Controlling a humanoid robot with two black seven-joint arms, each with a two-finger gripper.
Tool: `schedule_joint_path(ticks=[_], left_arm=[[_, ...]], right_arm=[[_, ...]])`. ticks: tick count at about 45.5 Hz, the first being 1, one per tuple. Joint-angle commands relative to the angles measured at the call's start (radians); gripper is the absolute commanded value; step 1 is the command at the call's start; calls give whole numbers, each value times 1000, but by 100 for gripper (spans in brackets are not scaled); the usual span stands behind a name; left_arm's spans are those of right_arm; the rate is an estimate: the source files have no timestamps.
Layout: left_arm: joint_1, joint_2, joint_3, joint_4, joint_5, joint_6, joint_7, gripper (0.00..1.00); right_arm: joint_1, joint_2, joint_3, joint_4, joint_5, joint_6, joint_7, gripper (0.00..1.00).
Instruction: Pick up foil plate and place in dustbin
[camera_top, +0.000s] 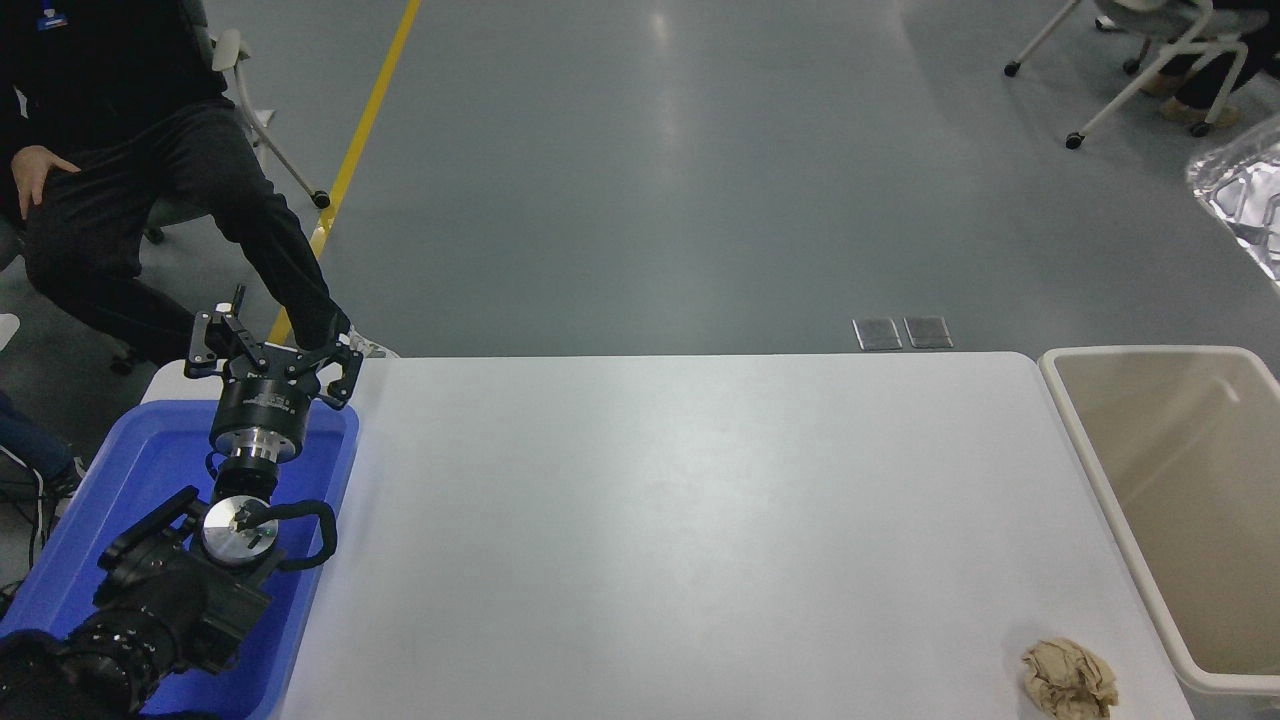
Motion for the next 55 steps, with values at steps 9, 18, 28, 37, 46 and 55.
schedule_joint_path(ticks=[9,18,28,37,46,55], left_arm=[[0,0,0,0,0,0,0,99],[0,0,0,0,0,1,0,99],[0,0,0,0,-1,1,0,99],[0,0,0,0,0,0,0,99],[0,0,0,0,0,0,0,99],[0,0,0,0,0,0,0,99]], right_arm=[[-202,116,133,-29,81,-63,-5,0],[-237,122,135,-29,81,-63,-5,0],[-247,122,138,-29,80,-61,-3,0],[-251,122,138,-31,80,-63,-3,0],[-251,121,144,-31,81,-59,-2,94],[-239,115,143,-29,78,-52,-2,100]])
